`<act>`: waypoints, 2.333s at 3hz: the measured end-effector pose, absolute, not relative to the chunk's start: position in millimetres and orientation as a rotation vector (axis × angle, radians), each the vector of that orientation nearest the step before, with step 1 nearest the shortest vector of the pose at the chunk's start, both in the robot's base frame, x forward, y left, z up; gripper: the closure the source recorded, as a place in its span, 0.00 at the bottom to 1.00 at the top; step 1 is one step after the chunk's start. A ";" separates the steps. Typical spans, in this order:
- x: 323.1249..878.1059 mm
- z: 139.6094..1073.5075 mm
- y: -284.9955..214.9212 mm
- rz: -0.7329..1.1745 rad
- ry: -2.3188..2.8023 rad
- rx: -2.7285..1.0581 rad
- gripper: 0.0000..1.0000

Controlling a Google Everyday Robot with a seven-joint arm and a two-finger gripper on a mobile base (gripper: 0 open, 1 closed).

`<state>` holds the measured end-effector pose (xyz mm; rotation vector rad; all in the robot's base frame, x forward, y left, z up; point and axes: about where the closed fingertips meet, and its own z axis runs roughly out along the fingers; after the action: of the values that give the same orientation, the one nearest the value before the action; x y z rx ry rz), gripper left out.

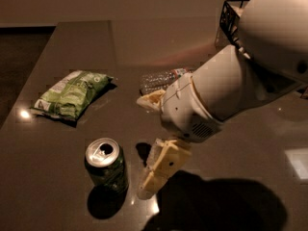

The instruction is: Pick green can

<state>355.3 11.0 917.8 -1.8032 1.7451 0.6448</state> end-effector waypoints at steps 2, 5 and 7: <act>323.8 902.4 50.4 0.744 1.707 -1.811 0.00; 331.9 903.6 81.3 0.763 1.692 -1.766 0.54; 345.0 944.6 72.7 0.751 1.709 -1.721 0.99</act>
Offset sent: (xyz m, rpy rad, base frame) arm -0.0472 0.0598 -0.0226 0.0821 0.0732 0.0678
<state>345.0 72.7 944.6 -1.7211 1.7085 0.7513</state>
